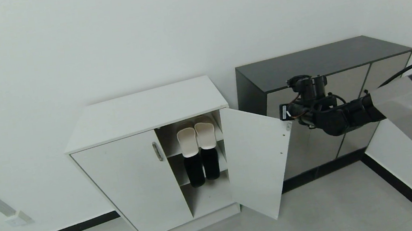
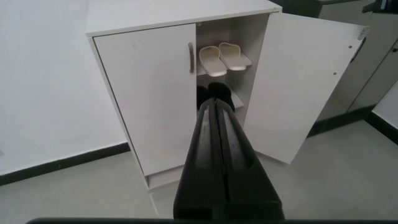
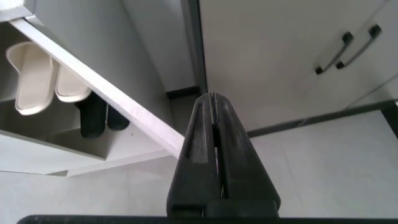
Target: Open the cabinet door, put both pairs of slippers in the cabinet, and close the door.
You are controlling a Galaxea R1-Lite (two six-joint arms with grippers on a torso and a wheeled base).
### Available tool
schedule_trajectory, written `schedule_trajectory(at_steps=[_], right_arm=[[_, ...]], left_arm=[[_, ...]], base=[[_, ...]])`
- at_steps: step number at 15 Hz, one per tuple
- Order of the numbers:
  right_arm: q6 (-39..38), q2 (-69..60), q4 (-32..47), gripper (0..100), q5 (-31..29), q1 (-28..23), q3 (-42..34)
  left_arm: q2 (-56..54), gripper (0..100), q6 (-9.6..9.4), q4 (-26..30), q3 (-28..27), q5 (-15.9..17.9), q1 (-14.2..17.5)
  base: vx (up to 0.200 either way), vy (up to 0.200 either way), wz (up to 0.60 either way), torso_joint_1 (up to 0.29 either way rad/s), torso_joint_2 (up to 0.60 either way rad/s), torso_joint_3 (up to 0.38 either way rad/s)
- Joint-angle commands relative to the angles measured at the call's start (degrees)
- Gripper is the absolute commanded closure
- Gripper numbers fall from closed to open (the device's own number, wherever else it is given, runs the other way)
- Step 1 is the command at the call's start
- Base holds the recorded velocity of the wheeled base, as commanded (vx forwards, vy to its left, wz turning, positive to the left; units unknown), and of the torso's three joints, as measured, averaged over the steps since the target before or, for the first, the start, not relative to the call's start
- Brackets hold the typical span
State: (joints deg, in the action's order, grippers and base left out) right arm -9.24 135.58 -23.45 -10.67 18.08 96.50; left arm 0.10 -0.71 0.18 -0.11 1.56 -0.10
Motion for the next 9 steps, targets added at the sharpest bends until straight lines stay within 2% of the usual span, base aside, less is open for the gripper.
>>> schedule_trajectory(at_steps=[1, 9], right_arm=[[0.0, 1.9, 0.1, 100, 0.0, 0.0, 1.1], [0.0, 2.1, 0.8, 100, -0.1, 1.3, 0.9]], left_arm=[[0.0, 100, 0.00, 0.0, 0.0, 0.0, 0.0], [0.0, 100, 0.00, 0.0, 0.0, 0.0, 0.0]], base=[[0.000, 0.000, 0.00, 0.000, 0.00, 0.000], [0.000, 0.000, 0.00, 0.000, 0.00, 0.000]])
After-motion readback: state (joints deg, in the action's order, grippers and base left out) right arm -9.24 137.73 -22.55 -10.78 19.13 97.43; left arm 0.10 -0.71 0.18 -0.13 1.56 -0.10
